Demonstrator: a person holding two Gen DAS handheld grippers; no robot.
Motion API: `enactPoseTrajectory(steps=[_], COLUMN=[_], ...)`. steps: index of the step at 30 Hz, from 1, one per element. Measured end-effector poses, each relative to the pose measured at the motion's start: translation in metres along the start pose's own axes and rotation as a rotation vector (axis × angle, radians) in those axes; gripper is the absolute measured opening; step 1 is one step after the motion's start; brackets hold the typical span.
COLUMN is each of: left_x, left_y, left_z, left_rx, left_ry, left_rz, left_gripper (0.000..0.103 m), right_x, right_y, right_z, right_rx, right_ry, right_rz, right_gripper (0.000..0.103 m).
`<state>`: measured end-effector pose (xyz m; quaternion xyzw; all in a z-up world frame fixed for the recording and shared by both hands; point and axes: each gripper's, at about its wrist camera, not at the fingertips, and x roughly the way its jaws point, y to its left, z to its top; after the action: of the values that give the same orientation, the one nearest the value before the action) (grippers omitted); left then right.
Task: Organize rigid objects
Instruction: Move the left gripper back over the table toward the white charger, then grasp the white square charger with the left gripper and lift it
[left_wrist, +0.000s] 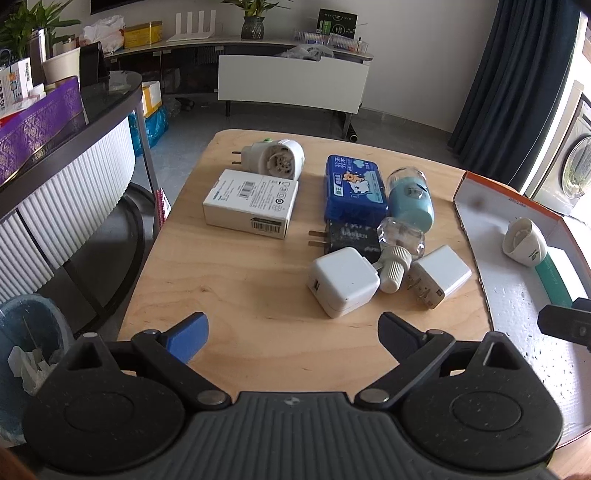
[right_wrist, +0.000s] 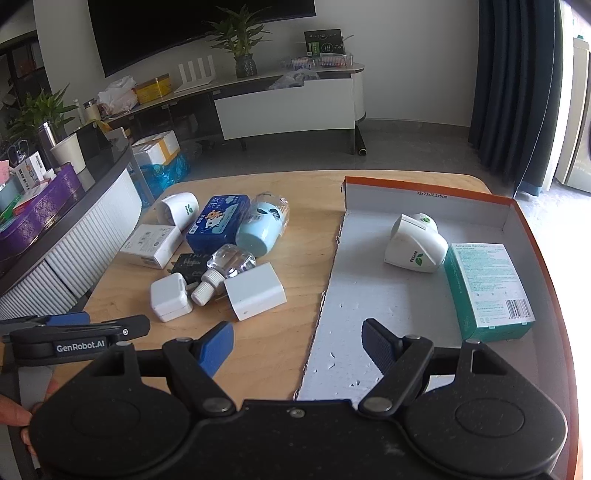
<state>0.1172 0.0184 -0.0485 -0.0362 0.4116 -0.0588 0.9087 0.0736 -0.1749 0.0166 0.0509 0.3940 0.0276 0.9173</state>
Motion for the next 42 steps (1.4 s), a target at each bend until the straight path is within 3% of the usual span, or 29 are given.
enactPoseTrajectory(steps=[8,13,16,19,20,23,31,39,42], left_x=[0.031,0.043,0.047,0.046,0.045,0.042,0.024,0.007,0.007], left_y=[-0.011,-0.013,-0.016,-0.019,-0.019,-0.021,-0.009,0.009,0.01], left_z=[0.005,0.011,0.009,0.005,0.005,0.004,0.004,0.006,0.006], left_rx=[0.165,0.236,0.271,0.293,0.293,0.291,0.183,0.075,0.077], left_ry=[-0.041,-0.076,-0.086,-0.108,-0.111,-0.112,-0.091,-0.11,-0.11], left_rz=[-0.022,-0.076,-0.113,-0.117,-0.127,-0.14,-0.123,-0.086,-0.081], left_gripper=[0.1,0.093,0.084,0.063,0.052,0.042,0.042,0.042,0.042], right_x=[0.002,0.004,0.006,0.01,0.011,0.016,0.035,0.075,0.093], right_y=[-0.006,-0.013,-0.014,-0.012,-0.012,-0.008,0.004,0.034,0.043], right_z=[-0.002,-0.002,-0.002,-0.002,-0.002,-0.002,0.005,0.022,0.025], right_rx=[0.018,0.039,0.042,0.039,0.041,0.035,-0.035,-0.196,-0.257], right_ry=[0.002,0.003,0.008,0.016,0.018,0.025,0.049,0.109,0.13], right_rz=[0.0,-0.008,-0.008,-0.005,-0.003,0.012,0.083,0.155,0.142], right_gripper=[0.091,0.091,0.091,0.091,0.091,0.091,0.092,0.092,0.094])
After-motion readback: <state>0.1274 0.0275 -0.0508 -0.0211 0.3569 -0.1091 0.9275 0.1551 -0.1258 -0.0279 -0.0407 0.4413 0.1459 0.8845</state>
